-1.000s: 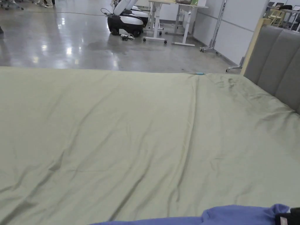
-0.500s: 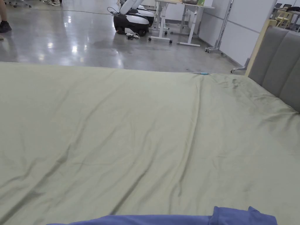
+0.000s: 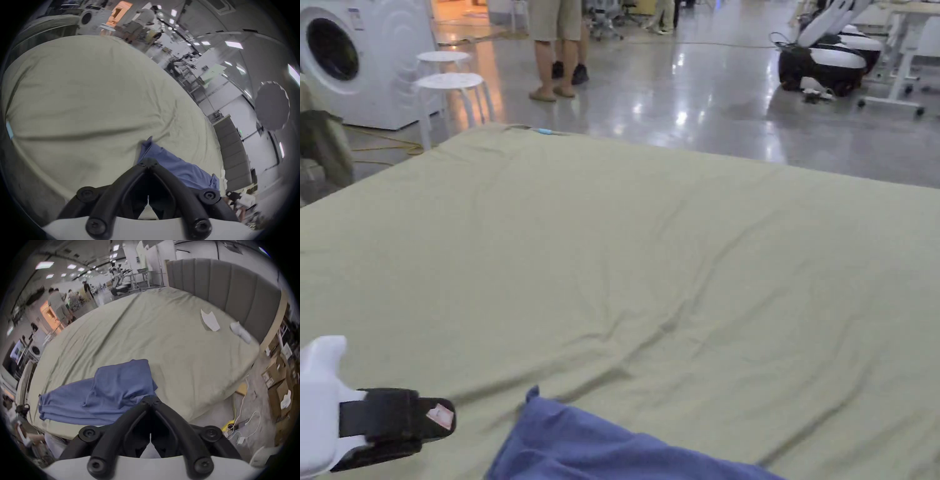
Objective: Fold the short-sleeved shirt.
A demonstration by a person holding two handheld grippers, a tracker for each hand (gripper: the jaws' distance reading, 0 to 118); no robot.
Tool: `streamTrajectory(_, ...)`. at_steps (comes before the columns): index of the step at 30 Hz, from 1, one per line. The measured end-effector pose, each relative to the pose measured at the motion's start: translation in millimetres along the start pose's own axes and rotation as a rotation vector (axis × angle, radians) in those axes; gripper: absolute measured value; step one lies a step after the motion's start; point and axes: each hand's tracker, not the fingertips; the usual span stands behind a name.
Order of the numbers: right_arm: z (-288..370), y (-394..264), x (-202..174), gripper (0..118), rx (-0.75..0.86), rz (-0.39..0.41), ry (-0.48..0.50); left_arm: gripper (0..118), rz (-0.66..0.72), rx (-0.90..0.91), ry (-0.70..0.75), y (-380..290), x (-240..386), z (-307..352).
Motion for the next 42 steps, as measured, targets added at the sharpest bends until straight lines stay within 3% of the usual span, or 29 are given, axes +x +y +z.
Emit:
streamTrajectory(2,2,1,-14,1,-0.082,0.008,0.12,0,0.075,-0.047,-0.069,-1,-12,-3)
streamTrajectory(5,-6,-2,-25,1,-0.099,-0.066,0.275,0,0.077,-0.029,-0.049,2,-25,-18)
streamTrajectory(7,-8,2,-35,1,-0.127,-0.076,0.298,0,0.089,-0.053,-0.099,8,-36,-30)
streamTrajectory(9,-13,2,-46,1,-0.144,-0.023,0.267,1,0.138,-0.132,-0.234,14,-47,-46)
streamTrajectory(10,-12,3,-51,1,-0.144,0.002,0.253,19,0.157,-0.161,-0.296,15,-51,-53)
streamTrajectory(11,-10,5,-57,1,-0.15,0.022,0.245,74,0.18,-0.192,-0.347,17,-57,-62)
streamTrajectory(12,-8,7,-62,1,-0.157,0.027,0.245,104,0.194,-0.227,-0.375,17,-60,-73)
streamTrajectory(13,-14,4,-63,1,-0.164,0.03,0.244,108,0.181,-0.27,-0.357,18,-63,-83)
streamTrajectory(16,-7,7,-76,1,-0.181,0.039,0.252,107,0.164,-0.282,-0.311,23,-69,-103)
streamTrajectory(26,-13,7,-107,2,-0.202,0.111,0.284,104,0.168,-0.444,-0.514,12,-38,-164)
streamTrajectory(27,-13,7,-109,2,-0.202,0.119,0.292,93,0.186,-0.444,-0.524,7,-32,-170)
streamTrajectory(28,-12,8,-110,2,-0.204,0.123,0.298,63,0.242,-0.468,-0.517,1,-36,-181)
streamTrajectory(29,-16,7,-110,2,-0.207,0.126,0.302,7,0.297,-0.53,-0.444,-10,-35,-193)
streamTrajectory(30,-17,7,-110,2,-0.209,0.128,0.302,6,0.329,-0.571,-0.352,-23,-31,-202)
streamTrajectory(32,-14,7,-109,2,-0.204,0.129,0.294,6,0.305,-0.502,-0.506,-19,-26,-193)
streamTrajectory(42,-3,10,-95,2,-0.138,0.063,0.209,6,0.4,-0.333,-0.608,8,-62,-111)
